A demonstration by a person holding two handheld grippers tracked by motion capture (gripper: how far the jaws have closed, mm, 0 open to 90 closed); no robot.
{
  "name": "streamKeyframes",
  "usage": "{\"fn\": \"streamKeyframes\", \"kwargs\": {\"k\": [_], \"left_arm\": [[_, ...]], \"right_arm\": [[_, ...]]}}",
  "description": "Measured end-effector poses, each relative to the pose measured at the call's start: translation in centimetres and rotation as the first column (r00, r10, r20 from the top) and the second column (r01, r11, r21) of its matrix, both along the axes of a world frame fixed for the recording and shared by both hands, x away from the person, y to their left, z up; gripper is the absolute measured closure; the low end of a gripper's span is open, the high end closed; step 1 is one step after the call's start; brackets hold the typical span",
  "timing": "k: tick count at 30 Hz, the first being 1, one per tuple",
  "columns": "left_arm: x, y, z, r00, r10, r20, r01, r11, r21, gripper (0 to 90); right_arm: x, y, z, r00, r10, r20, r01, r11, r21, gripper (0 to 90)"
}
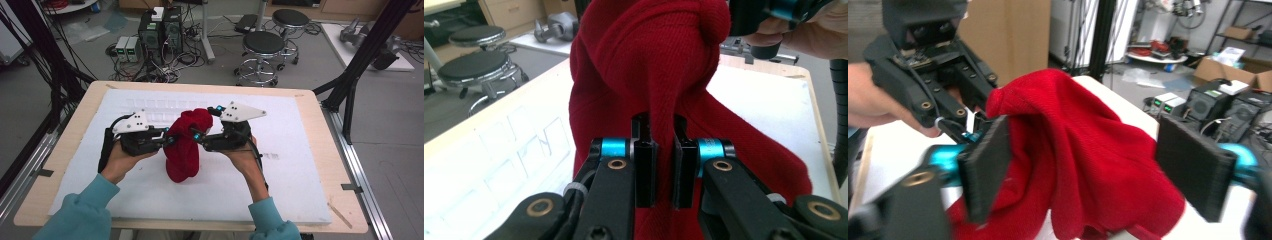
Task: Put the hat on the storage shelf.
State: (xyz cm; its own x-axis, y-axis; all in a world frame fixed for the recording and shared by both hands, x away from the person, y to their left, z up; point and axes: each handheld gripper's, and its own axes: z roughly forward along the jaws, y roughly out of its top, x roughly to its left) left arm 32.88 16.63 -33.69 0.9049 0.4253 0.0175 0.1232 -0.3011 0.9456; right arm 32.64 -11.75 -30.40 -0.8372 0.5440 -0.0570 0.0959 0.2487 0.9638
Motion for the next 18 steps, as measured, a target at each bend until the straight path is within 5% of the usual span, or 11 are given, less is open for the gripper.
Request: {"fn": "streamKeyframes", "kwargs": {"k": [6, 12, 18], "left_arm": [[-0.1, 0.3, 0.3, 0.9994, 0.034, -0.004, -0.034, 0.9993, -0.014, 83.3], [0.1, 0.4, 0.7, 0.9933, 0.108, -0.041, -0.109, 0.9939, -0.016, 83.3], [0.2, 0.3, 1.9, 0.9877, 0.150, -0.046, -0.151, 0.9879, -0.034, 83.3]], "right_arm": [[-0.6, -0.2, 0.2, 0.9996, -0.029, -0.005, 0.029, 1.000, 0.001, 12.0], [-2.9, -0.5, 0.2, 0.9978, -0.065, 0.015, 0.065, 0.997, -0.028, 12.0], [-4.6, -1.0, -0.9, 0.9961, -0.085, -0.022, 0.085, 0.996, -0.032, 12.1]]}}
